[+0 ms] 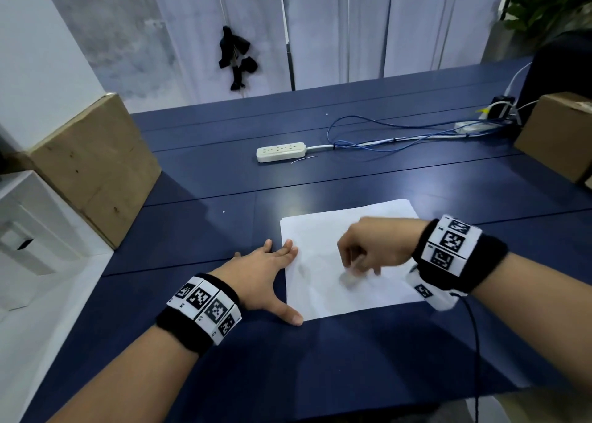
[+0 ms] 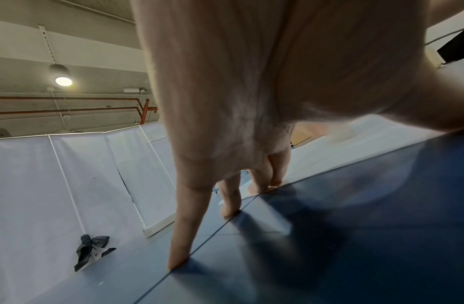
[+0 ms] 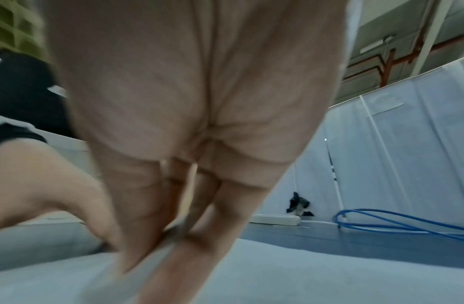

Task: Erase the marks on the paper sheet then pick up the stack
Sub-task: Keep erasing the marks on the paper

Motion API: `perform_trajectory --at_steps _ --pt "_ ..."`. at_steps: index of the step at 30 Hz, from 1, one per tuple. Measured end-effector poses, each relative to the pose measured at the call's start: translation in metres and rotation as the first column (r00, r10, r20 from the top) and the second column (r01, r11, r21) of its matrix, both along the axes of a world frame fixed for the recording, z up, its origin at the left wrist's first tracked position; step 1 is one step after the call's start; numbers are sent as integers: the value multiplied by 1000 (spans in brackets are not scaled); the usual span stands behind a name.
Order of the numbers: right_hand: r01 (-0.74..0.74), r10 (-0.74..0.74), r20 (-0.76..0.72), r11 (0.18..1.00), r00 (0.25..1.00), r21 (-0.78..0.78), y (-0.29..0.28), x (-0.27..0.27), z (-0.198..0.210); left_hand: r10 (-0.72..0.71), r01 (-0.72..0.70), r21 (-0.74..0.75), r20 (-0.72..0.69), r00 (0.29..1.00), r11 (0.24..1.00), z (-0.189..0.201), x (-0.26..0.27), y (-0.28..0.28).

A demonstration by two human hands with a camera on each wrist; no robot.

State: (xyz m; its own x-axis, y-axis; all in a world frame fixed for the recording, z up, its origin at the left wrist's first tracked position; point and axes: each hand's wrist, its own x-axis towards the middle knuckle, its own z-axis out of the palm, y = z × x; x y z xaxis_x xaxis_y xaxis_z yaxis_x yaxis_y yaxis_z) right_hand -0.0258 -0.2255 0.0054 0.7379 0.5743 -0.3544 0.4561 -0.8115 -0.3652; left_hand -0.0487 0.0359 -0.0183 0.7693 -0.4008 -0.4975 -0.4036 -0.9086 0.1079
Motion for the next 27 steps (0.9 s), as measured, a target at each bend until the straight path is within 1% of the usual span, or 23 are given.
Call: perform_trajectory --at_steps 2,3,4,5,6,8,9,10,12,15,16,17,18,20,21,22,23,24,25,27 --pt "92 -94 141 996 986 22 0 13 0 3 -3 4 -3 1000 1000 1 -1 -1" --pt "122 -125 181 992 976 30 -1 16 0 4 -4 4 -5 1000 1000 1 -1 -1" --pt "133 -139 189 990 972 46 -3 16 -1 4 -4 3 -5 1000 1000 1 -1 -1" --pt "126 -135 160 990 978 64 -5 14 -2 3 -3 3 -6 1000 1000 1 -1 -1" --pt "100 -107 98 992 989 73 -7 8 -3 5 -5 2 -7 1000 1000 1 0 0" --pt "5 -2 -53 999 999 52 -7 -8 -2 3 -3 3 -8 1000 1000 0 0 0" --pt "-36 39 -102 999 994 33 -6 -14 -3 1 -1 4 -9 1000 1000 0 0 0" --pt "-57 58 -112 998 992 16 -5 -16 -3 1 0 5 -10 1000 1000 0 0 0" --pt "-25 25 -26 1000 999 3 -2 -8 -2 -1 1 7 -9 1000 1000 1 0 -1" --pt "113 -117 153 993 981 35 -3 11 -1 5 -5 13 -13 1000 1000 3 -1 -1" --pt "137 -142 180 990 973 42 -5 14 -1 4 -4 12 -11 1000 1000 3 -1 -1" --pt "132 -138 175 990 975 48 -7 14 -1 2 -1 11 -8 1000 1000 2 -1 -1" --pt "101 -107 133 994 985 51 -9 11 -1 2 -2 8 -7 1000 1000 2 -1 -1" --pt "-15 16 -22 999 1000 36 -10 -3 -2 5 -5 7 -10 1000 1000 2 -1 -1" --pt "-66 68 -93 998 993 22 -8 -10 -2 2 -2 11 -10 1000 1000 2 -1 -1" --pt "-93 93 -126 996 988 10 -6 -15 -3 0 0 14 -8 1000 1000 1 -1 -1" --pt "-91 91 -110 996 990 3 -5 -15 -3 -1 1 16 -8 1000 1000 2 0 -2" --pt "-64 64 -55 998 996 7 -3 -11 -2 -2 2 18 -9 1000 1000 2 0 -2" --pt "-24 23 22 1000 999 19 -2 -4 -1 -2 2 19 -8 1000 1000 2 0 -2" --pt "78 -82 174 997 981 29 -2 11 0 -2 2 21 -9 1000 1000 2 0 -2"
